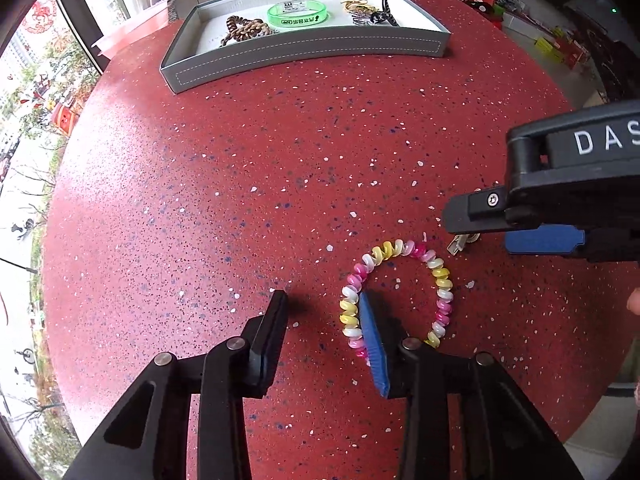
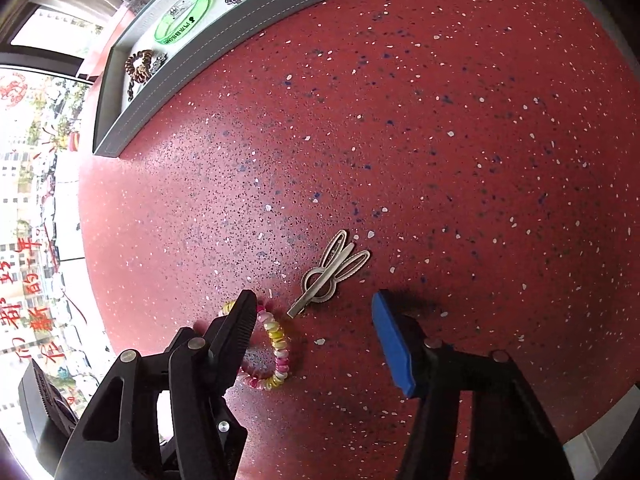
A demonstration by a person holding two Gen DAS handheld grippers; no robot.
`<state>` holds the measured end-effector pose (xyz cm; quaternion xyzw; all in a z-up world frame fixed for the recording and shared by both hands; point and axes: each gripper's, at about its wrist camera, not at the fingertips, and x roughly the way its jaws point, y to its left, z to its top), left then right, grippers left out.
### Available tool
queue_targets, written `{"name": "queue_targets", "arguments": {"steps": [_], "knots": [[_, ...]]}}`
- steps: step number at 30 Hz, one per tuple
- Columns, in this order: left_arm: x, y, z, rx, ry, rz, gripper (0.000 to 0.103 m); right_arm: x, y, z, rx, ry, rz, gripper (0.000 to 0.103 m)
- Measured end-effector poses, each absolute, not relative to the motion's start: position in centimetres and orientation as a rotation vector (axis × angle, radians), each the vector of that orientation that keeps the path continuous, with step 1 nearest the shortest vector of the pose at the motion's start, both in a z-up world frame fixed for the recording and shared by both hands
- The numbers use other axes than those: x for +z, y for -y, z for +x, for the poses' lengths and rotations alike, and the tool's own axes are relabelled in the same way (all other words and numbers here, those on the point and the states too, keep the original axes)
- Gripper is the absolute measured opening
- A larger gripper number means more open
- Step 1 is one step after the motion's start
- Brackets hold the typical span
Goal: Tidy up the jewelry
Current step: 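Grasp the pink-yellow beaded bracelet with the left tool while the right tool grasps the white bunny clip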
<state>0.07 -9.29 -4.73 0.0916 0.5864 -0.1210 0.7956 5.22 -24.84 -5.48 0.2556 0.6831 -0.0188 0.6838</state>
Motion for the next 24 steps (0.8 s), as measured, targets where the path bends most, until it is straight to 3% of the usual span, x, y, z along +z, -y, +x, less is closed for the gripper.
{"name": "queue_targets", "arguments": {"steps": [11,17,20,24], "knots": [[-4.6,8.0,-1.6,-0.233,-1.253,0.205,0.052,-5.3,18.0,5.7,-0.068,-1.532,0.09,0.051],[-4.5,8.0,-1.0,-0.238,-1.255,0.183,0.052,-4.7,17.5,4.6,-0.014,-1.481,0.027,0.012],[-4.6,7.6,-0.2,-0.241,-1.263,0.17,0.052,-4.6,18.6,4.3,0.011,-1.467,0.079,0.005],[-5.1,6.3,0.7,-0.248,-1.266,0.17,0.052,-4.3,20.7,3.4,0.046,-1.448,0.179,0.005]]}}
